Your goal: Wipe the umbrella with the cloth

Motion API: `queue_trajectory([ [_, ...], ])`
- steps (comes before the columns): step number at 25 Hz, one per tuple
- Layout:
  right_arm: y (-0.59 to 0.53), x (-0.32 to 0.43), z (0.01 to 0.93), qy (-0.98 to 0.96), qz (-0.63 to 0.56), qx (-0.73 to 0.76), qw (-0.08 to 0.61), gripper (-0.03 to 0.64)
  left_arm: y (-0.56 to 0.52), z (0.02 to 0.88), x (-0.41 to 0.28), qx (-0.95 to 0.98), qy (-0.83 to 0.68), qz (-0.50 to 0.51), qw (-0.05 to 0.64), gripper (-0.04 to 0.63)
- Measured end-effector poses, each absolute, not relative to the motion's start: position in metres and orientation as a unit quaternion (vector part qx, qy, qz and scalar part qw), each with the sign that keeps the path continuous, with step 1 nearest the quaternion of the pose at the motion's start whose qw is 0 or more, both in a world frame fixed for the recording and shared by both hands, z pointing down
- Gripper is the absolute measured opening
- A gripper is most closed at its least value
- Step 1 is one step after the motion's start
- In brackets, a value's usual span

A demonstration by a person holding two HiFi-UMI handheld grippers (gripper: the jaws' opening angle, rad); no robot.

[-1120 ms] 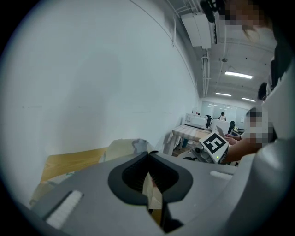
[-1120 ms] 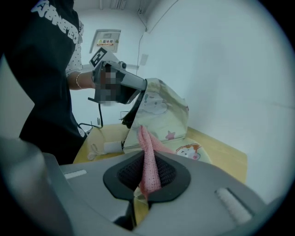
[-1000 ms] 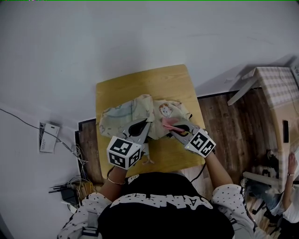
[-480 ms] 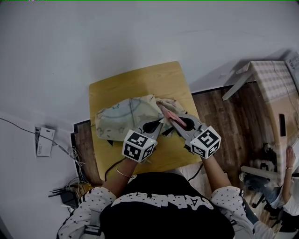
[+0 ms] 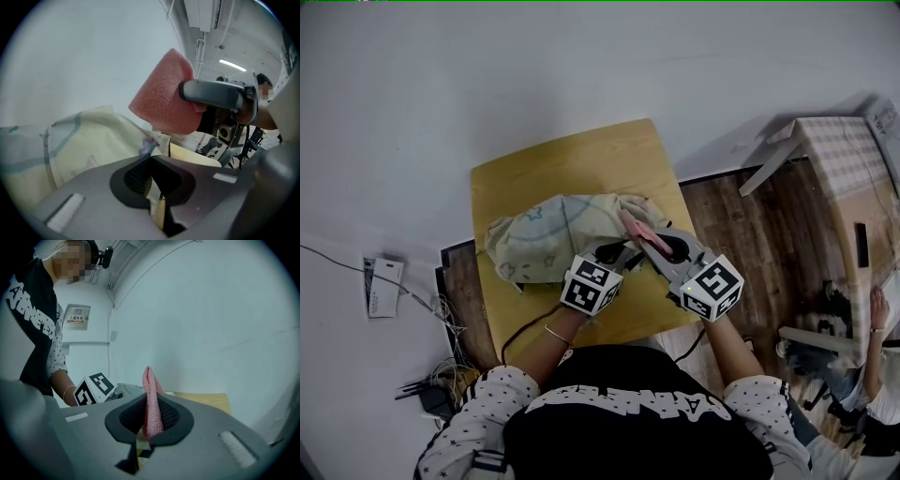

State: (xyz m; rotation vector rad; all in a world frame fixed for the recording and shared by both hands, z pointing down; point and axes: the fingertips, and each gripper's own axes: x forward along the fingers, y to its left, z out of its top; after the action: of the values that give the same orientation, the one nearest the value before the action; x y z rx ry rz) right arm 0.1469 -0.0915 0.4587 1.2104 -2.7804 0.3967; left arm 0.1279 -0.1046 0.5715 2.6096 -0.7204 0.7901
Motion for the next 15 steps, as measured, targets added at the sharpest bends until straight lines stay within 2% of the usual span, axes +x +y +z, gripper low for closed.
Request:
queue_trajectory([
  [11,-0.092,0.143,0.458,-0.905,0.133,0.403,0.042,0.034,-0.106,0.585,0.130,0.915,-0.250,0.276,0.153,0.002],
  [15,-0.095,0.135,0.456,-0.908,0.130,0.395,0.045,0.034,-0.102,0.576,0.126,0.919,-0.249,0.263,0.156,0.049],
])
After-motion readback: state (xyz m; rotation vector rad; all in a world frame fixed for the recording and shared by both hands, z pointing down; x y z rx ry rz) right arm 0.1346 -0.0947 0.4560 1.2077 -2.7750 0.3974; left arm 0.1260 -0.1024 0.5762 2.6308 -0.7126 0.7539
